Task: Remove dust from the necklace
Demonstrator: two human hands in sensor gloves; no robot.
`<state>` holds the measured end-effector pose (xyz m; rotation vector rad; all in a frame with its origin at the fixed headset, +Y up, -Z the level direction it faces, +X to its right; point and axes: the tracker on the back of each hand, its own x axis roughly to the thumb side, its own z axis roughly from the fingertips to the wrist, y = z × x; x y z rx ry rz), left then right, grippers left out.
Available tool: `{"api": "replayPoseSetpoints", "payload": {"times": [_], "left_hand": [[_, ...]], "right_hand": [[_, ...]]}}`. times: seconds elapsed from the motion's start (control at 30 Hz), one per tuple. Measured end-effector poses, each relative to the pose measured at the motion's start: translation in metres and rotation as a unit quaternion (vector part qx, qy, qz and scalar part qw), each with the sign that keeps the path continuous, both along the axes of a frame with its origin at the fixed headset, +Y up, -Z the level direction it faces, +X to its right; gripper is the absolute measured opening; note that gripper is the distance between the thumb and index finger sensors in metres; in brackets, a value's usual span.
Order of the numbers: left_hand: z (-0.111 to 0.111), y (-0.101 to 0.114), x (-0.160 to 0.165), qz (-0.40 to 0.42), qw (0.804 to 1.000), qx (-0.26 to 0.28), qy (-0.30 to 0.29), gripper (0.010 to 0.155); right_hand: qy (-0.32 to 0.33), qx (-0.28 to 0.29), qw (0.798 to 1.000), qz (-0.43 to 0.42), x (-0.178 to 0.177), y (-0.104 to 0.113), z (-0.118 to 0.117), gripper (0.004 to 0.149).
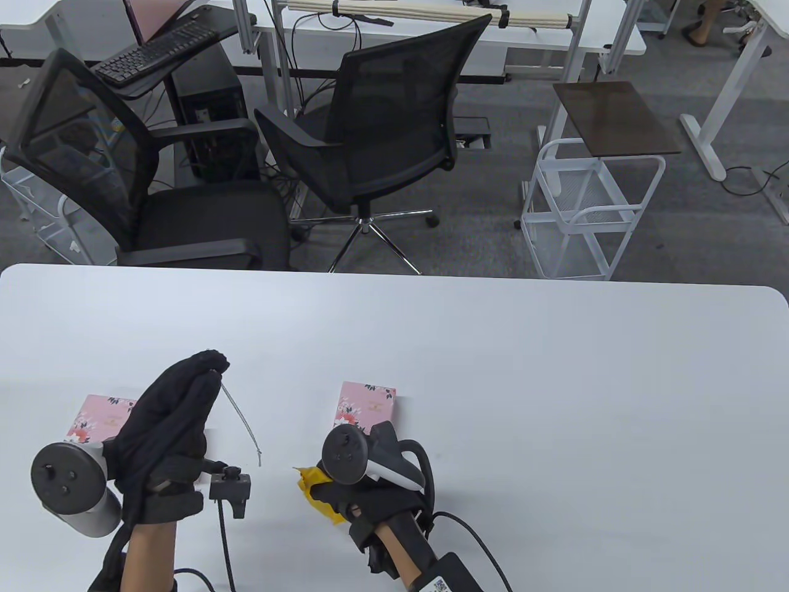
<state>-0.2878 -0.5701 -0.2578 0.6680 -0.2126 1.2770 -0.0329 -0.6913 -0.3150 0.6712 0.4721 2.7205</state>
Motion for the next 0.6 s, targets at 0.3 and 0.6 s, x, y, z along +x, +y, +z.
{"api": "replayPoseSetpoints", "payload": {"times": [0.3,0.6], "left_hand": [[0.000,0.000,0.011,-0.015,1.000,-0.003,-0.017,0.036],[0.000,0.000,0.034,-0.049,0.998,-0.003,-0.040,0.036]], "right_hand": [[-0.111,0.087,0.987,-0.072,0.062,0.041,-0.005,0.042],[-0.221,0.018,0.973,0.066,0.132,-0.004,-0.015,0.044]]}}
